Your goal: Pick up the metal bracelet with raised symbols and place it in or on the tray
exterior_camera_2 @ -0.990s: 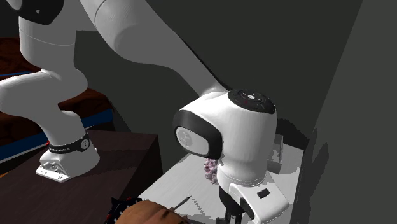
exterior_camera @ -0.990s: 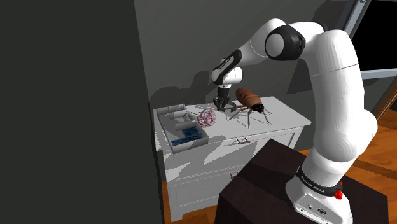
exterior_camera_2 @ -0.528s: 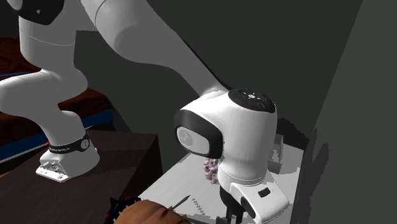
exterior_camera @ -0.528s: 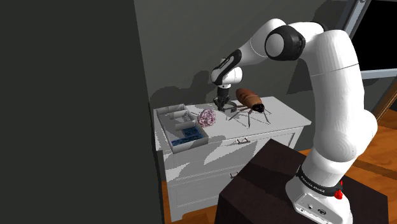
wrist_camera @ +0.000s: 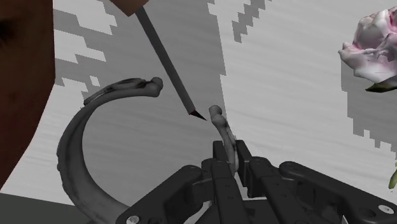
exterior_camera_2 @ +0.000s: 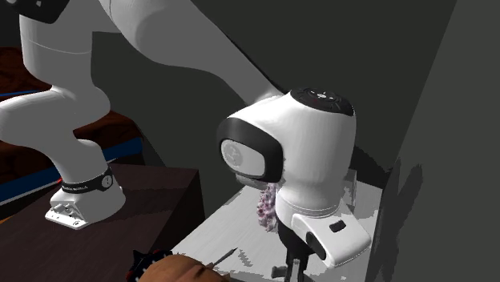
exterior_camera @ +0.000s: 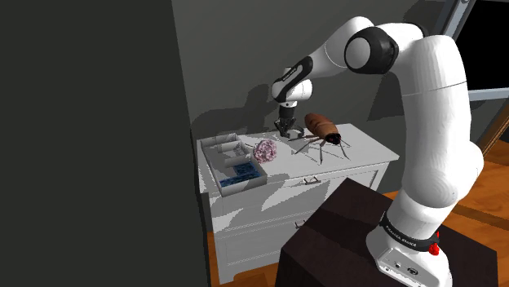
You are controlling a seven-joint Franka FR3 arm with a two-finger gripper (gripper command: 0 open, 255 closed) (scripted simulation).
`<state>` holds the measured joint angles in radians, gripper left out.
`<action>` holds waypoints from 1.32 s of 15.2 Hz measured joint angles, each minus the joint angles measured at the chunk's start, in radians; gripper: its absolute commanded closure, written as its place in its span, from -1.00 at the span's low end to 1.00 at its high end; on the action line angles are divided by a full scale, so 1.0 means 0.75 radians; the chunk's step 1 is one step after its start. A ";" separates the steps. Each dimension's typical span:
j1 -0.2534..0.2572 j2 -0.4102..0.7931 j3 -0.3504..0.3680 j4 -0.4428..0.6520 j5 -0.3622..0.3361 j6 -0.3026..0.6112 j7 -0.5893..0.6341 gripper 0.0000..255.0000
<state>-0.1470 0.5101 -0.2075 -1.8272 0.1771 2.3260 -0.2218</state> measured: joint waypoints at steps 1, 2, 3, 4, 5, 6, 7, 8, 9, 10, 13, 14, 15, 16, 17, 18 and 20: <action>0.003 -0.012 -0.002 0.001 -0.004 -0.014 0.004 1.00; 0.003 -0.026 -0.005 0.000 -0.008 -0.026 0.005 1.00; 0.005 -0.037 -0.007 0.002 -0.011 -0.038 0.008 1.00; 0.006 -0.047 -0.009 0.007 -0.015 -0.053 0.011 1.00; 0.008 -0.059 -0.011 0.007 -0.018 -0.065 0.013 1.00; 0.008 -0.070 -0.013 0.013 -0.022 -0.081 0.015 1.00; 0.010 -0.081 -0.015 0.015 -0.025 -0.094 0.018 1.00; 0.012 -0.090 -0.016 0.015 -0.028 -0.104 0.020 1.00; 0.013 -0.102 -0.018 0.018 -0.032 -0.118 0.023 1.00; 0.012 -0.109 -0.020 0.028 -0.035 -0.135 0.022 1.00; 0.016 -0.138 -0.024 0.039 -0.044 -0.173 0.031 1.00; 0.017 -0.145 -0.026 0.052 -0.047 -0.193 0.034 1.00; 0.017 -0.156 -0.028 0.056 -0.051 -0.208 0.034 1.00; 0.018 -0.163 -0.029 0.060 -0.053 -0.219 0.038 1.00; 0.028 -0.172 -0.027 0.056 -0.057 -0.223 0.051 1.00; 0.044 -0.182 -0.021 0.044 -0.061 -0.219 0.074 1.00; 0.081 -0.200 -0.009 0.016 -0.070 -0.208 0.123 1.00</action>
<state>-0.0863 0.3597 -0.2144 -1.8152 0.1244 2.1700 -0.1296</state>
